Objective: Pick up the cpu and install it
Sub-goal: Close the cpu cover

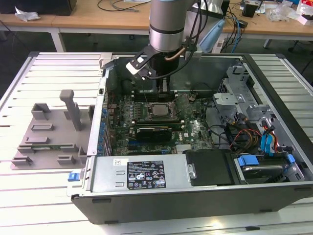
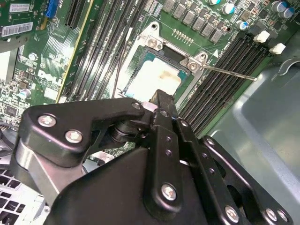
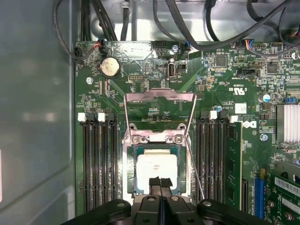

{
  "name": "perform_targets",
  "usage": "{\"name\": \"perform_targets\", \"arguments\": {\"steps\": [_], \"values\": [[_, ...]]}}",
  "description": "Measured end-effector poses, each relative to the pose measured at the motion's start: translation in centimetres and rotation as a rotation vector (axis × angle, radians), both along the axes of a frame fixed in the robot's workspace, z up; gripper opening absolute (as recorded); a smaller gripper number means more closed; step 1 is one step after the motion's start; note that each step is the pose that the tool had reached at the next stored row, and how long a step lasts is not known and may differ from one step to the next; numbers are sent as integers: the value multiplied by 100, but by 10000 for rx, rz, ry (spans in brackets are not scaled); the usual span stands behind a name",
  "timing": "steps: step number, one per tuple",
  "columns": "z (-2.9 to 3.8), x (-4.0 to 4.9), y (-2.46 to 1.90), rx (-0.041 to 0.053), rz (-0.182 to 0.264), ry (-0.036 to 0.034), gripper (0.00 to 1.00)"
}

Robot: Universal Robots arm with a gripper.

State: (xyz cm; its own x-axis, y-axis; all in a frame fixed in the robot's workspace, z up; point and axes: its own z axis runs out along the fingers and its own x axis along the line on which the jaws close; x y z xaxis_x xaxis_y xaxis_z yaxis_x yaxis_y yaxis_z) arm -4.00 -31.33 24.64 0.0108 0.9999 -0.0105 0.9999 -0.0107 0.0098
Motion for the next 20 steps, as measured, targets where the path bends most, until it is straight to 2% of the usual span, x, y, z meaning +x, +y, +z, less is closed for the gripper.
{"name": "perform_targets", "arguments": {"steps": [10,14,20], "values": [[30,0,0,-2,0,1,11],[99,0,1,2,0,-2,11],[125,0,0,-1,0,1,11]]}}
